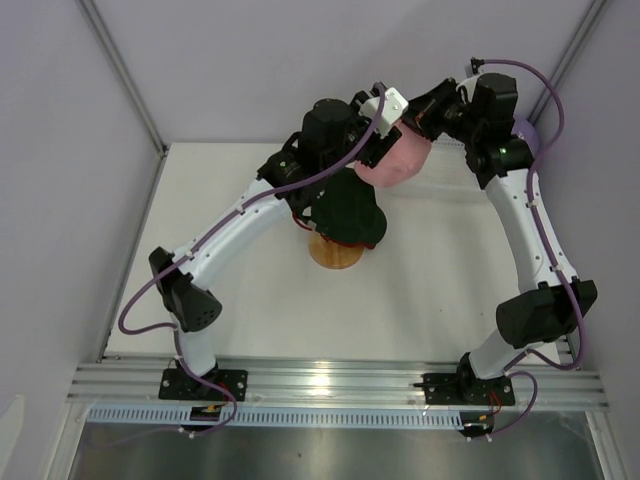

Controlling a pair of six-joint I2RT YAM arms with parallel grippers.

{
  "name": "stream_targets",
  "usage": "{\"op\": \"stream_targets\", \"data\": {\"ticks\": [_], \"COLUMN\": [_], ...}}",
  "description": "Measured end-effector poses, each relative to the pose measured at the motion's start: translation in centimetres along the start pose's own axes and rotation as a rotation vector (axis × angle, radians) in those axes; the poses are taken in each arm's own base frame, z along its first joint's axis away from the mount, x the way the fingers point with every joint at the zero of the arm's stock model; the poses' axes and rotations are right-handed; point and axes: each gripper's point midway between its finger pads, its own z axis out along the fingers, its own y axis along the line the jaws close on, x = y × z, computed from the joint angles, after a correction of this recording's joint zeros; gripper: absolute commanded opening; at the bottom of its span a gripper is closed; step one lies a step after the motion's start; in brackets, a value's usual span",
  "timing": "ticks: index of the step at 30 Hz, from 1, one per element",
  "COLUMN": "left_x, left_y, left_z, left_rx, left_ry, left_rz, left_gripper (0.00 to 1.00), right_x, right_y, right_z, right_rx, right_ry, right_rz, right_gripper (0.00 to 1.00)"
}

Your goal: Stack the hats

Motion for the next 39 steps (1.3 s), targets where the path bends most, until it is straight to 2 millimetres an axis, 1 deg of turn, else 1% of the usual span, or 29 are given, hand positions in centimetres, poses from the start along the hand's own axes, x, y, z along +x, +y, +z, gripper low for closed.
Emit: {"op": "stream_targets", "data": {"ticks": [1, 4, 6, 7, 8, 9, 10, 12, 13, 14, 15, 16, 17, 18, 19, 21, 22, 24, 27, 28, 30, 32, 33, 36, 37, 38, 39], "left_x": [0.0, 0.1, 0.2, 0.2, 0.3, 0.2, 0.3, 0.2, 0.1, 0.1, 0.1, 0.0, 0.0, -0.2, -0.4, -0.8, -0.8, -0.8, -0.8, -1.0, -1.7, -2.5, -3.0, -4.3, -4.7, -5.0, -5.5], "left_y": [0.0, 0.1, -0.2, -0.3, -0.5, -0.5, -0.5, -0.3, -0.3, -0.2, -0.1, 0.0, 0.1, 0.3, 0.7, 1.6, 2.2, 3.6, 5.0, 5.3, 5.0, 4.4, 4.1, 3.7, 3.5, 3.3, 3.3], "left_z": [0.2, 0.8, 1.2, 1.3, 1.3, 1.3, 1.4, 1.3, 1.3, 1.3, 1.2, 1.2, 1.1, 1.0, 0.9, 0.6, 0.5, 0.3, 0.1, 0.1, 0.0, 0.0, -0.1, 0.0, 0.0, 0.2, 0.3], "left_rx": [0.0, 0.007, 0.029, 0.039, 0.047, 0.055, 0.06, 0.065, 0.07, 0.075, 0.077, 0.078, 0.079, 0.08, 0.077, 0.083, 0.084, 0.081, 0.069, 0.068, 0.084, 0.112, 0.125, 0.161, 0.174, 0.184, 0.193], "left_ry": [-0.001, -0.005, -0.01, -0.012, -0.014, -0.015, -0.016, -0.021, -0.024, -0.026, -0.027, -0.028, -0.027, -0.03, -0.033, -0.046, -0.05, -0.057, -0.065, -0.073, -0.087, -0.101, -0.109, -0.139, -0.148, -0.153, -0.164], "left_rz": [0.005, 0.008, 0.006, 0.005, 0.001, -0.002, -0.005, -0.022, -0.032, -0.049, -0.075, -0.102, -0.136, -0.181, -0.229, -0.349, -0.405, -0.528, -0.659, -0.699, -0.773, -0.844, -0.88, -0.975, -1.005, -1.033, -1.055], "left_gripper": [0.56, 0.47, 0.45, 0.37, 0.32, 0.23, 0.01, 0.01, 0.01, 0.01, 0.01, 0.01, 0.01, 0.01, 0.01, 0.01, 0.01, 0.01, 0.01, 0.01, 0.01, 0.01, 0.01, 0.01, 0.01, 0.01, 0.01], "right_x": [0.1, 0.1, 0.2, 0.2, 0.3, 0.4, 0.5, 0.7, 0.8, 0.8, 0.8, 0.8, 0.7, 0.7, 0.6, 0.2, 0.1, -0.7, -2.5, -3.3, -4.8, -6.5, -7.3, -8.8, -8.6, -8.0, -7.2], "right_y": [0.2, 0.5, 0.7, 0.7, 0.8, 0.8, 0.9, 0.8, 0.9, 1.0, 1.0, 1.0, 1.0, 0.8, 0.7, 0.2, 0.1, -0.7, -2.8, -3.6, -5.0, -6.7, -7.6, -9.7, -10.3, -10.8, -11.5], "right_z": [-0.1, -0.2, -0.3, -0.3, -0.3, -0.2, -0.2, -0.1, -0.1, -0.1, -0.1, -0.1, -0.1, -0.1, -0.1, -0.2, -0.2, -0.4, -1.3, -1.8, -3.0, -5.3, -6.9, -11.1, -12.2, -13.0, -13.2], "right_rx": [-0.004, -0.012, -0.017, -0.019, -0.022, -0.024, -0.025, -0.025, -0.027, -0.028, -0.028, -0.029, -0.028, -0.025, -0.023, -0.009, -0.005, 0.013, 0.074, 0.101, 0.151, 0.207, 0.236, 0.302, 0.308, 0.308, 0.3], "right_ry": [0.004, 0.013, 0.019, 0.024, 0.028, 0.033, 0.038, 0.049, 0.05, 0.05, 0.05, 0.049, 0.048, 0.046, 0.044, 0.04, 0.04, 0.03, -0.005, -0.025, -0.064, -0.122, -0.159, -0.268, -0.297, -0.313, -0.318], "right_rz": [-0.003, -0.012, -0.016, -0.019, -0.022, -0.022, -0.023, -0.025, -0.028, -0.031, -0.037, -0.042, -0.048, -0.055, -0.064, -0.079, -0.089, -0.114, -0.139, -0.151, -0.166, -0.18, -0.187, -0.199, -0.21, -0.213, -0.215], "right_gripper": [0.0, 0.0, 0.0, 0.0, 0.0, 0.0, 0.0, 0.0, 0.03, 0.14, 0.2, 0.37, 0.49, 0.58, 0.66, 0.94, 0.99, 0.99, 0.99, 0.99, 0.99, 0.99, 0.99, 0.99, 0.99, 0.99, 0.99]}}
